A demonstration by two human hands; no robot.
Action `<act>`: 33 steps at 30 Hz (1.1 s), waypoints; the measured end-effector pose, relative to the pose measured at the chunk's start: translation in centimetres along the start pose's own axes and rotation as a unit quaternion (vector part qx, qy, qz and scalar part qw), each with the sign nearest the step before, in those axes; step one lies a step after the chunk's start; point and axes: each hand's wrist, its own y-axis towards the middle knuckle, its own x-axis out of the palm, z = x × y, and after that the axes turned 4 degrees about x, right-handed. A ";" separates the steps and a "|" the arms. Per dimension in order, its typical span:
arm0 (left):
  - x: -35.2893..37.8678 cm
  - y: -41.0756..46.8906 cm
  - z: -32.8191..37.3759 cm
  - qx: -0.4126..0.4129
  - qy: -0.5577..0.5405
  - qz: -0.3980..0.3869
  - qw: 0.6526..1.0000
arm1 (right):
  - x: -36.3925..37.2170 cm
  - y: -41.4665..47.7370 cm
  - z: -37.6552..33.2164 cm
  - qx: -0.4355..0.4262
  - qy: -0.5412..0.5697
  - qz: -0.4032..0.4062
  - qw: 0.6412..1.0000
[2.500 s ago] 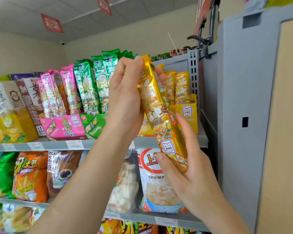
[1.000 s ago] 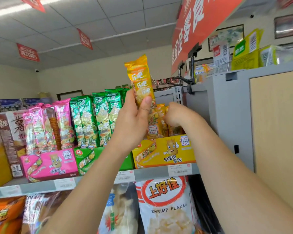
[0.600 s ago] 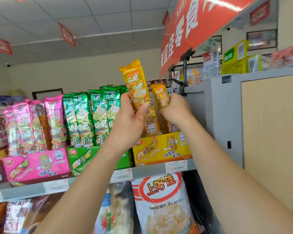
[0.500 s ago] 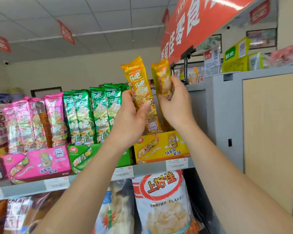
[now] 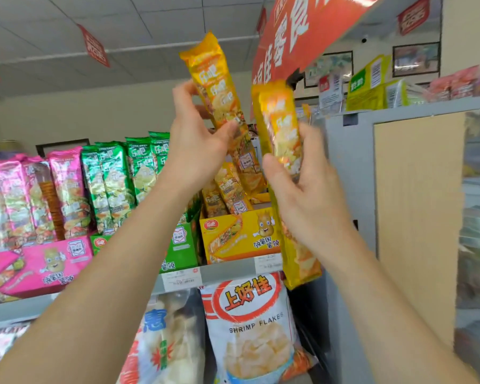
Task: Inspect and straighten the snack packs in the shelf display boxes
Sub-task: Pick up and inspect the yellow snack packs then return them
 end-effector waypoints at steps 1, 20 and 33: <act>0.8 0.5 -0.4 -0.026 0.001 -0.019 0.999 | 0.2 -0.7 0.8 0.039 -0.027 -0.042 0.998; 8.0 4.9 -6.2 -0.136 0.356 -0.299 0.875 | 1.6 -5.6 4.8 0.092 -0.034 -0.115 0.988; 8.2 4.5 -6.1 -0.159 0.349 -0.176 0.907 | 1.6 -6.0 6.3 0.131 0.076 -0.120 0.981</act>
